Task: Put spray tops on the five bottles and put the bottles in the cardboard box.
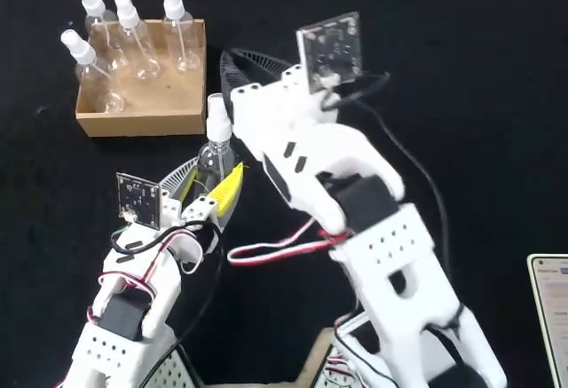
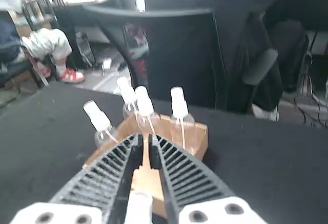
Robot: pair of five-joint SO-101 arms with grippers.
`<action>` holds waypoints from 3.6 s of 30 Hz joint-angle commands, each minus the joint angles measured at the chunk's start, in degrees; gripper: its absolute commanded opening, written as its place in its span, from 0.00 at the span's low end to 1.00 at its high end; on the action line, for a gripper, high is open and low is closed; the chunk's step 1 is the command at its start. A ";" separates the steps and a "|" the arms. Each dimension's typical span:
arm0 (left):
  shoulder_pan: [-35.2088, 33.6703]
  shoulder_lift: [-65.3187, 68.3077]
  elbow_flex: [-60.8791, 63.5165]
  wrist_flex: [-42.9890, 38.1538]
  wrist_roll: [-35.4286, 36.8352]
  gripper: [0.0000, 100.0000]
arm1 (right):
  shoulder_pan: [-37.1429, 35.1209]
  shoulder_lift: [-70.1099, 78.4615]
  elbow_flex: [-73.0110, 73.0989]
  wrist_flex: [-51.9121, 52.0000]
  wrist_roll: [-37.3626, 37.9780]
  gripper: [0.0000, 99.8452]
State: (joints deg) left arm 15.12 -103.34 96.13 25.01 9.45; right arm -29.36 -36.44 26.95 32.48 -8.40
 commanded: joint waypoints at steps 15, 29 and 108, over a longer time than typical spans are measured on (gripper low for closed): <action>0.04 -0.62 1.19 -1.23 0.62 0.07 | -4.04 1.63 -0.40 16.09 0.53 0.01; -0.22 -0.62 1.19 -1.23 0.62 0.07 | -4.04 0.13 -0.48 20.66 0.62 0.01; -14.90 35.60 -15.60 -55.47 0.79 0.06 | 15.65 -30.90 56.13 -12.57 11.16 0.01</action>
State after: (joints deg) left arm 0.70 -76.97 86.29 -22.02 9.98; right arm -13.45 -66.42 83.21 21.76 2.51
